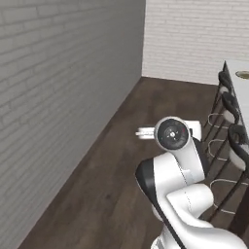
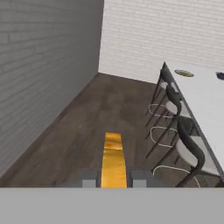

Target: Start the toaster. Once the lever pops up, take the bread to the plate on the dining counter.

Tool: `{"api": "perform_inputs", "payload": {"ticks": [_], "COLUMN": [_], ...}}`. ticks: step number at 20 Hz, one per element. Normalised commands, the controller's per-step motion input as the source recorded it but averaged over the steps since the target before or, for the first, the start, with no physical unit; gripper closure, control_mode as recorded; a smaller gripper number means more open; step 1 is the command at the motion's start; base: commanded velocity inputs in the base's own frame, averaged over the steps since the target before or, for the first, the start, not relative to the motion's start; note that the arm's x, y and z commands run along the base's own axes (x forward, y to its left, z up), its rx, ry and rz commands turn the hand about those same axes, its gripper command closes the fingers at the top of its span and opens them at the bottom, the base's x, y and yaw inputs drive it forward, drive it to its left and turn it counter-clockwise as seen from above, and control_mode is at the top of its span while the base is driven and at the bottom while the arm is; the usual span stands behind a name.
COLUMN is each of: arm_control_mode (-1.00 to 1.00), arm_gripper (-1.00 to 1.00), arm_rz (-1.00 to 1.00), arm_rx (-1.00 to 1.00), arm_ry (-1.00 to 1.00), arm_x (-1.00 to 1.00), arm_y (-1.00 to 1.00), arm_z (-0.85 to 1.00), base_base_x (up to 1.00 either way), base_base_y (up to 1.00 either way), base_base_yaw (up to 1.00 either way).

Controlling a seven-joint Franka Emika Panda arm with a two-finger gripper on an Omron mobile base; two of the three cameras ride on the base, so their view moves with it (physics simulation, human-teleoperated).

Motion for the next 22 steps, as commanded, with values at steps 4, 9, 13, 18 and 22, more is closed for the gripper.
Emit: {"api": "perform_inputs", "payload": {"ticks": [4,9,13,18,22], "arm_control_mode": [1.0,1.0,1.0,1.0,1.0], "arm_gripper": [1.0,1.0,1.0,1.0,1.0], "arm_rz": [0.0,0.0,0.0,0.0,0.0], "arm_rx": [0.0,0.0,0.0,0.0,0.0], "arm_ry": [0.0,0.0,0.0,0.0,0.0], "arm_x": [0.0,0.0,0.0,0.0,0.0], "arm_y": [0.0,0.0,0.0,0.0,0.0], "arm_z": [0.0,0.0,0.0,0.0,0.0], "base_base_x": [1.0,1.0,1.0,1.0,1.0], "base_base_y": [0.66,0.55,0.4,0.26,0.21], "base_base_yaw": [-0.29,-0.43,-0.47,-0.48,-0.44]}}
